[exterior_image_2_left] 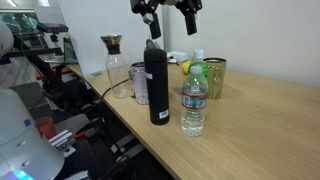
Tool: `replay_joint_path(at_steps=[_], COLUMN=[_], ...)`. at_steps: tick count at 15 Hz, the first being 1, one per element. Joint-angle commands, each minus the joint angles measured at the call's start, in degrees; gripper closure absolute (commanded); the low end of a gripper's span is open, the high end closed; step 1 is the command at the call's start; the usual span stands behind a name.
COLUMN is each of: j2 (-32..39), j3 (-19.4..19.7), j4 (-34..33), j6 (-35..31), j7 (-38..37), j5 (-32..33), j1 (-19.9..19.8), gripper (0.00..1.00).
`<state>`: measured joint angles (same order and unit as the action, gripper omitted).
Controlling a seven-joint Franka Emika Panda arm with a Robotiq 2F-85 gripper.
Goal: Move the bottle of water to the left side of the table
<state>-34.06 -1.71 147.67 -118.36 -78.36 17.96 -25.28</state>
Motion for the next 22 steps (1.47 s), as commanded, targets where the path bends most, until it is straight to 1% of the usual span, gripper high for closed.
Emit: replay_joint_path(at_steps=[1,5,10,15,19,22], j2=[3.22,8.23,13.96,16.91,18.30,20.50], j3=[1.28,2.65,4.89,6.65,7.25,7.77], j4=[-1.62,-3.58,-5.99,-6.12,-5.75,-6.02], j6=[-1.07,-0.61,-2.12,-2.75,-3.07,-5.38], j7=[-3.34,-4.82,-7.12,-8.52,-9.59,-9.82], j5=[0.23,-1.53,-3.20,-3.99,-6.03,-6.24], j1=[1.02,2.15,4.28,5.54,6.87,7.10], gripper=[0.00,0.00,0.00,0.00,0.00,0.00])
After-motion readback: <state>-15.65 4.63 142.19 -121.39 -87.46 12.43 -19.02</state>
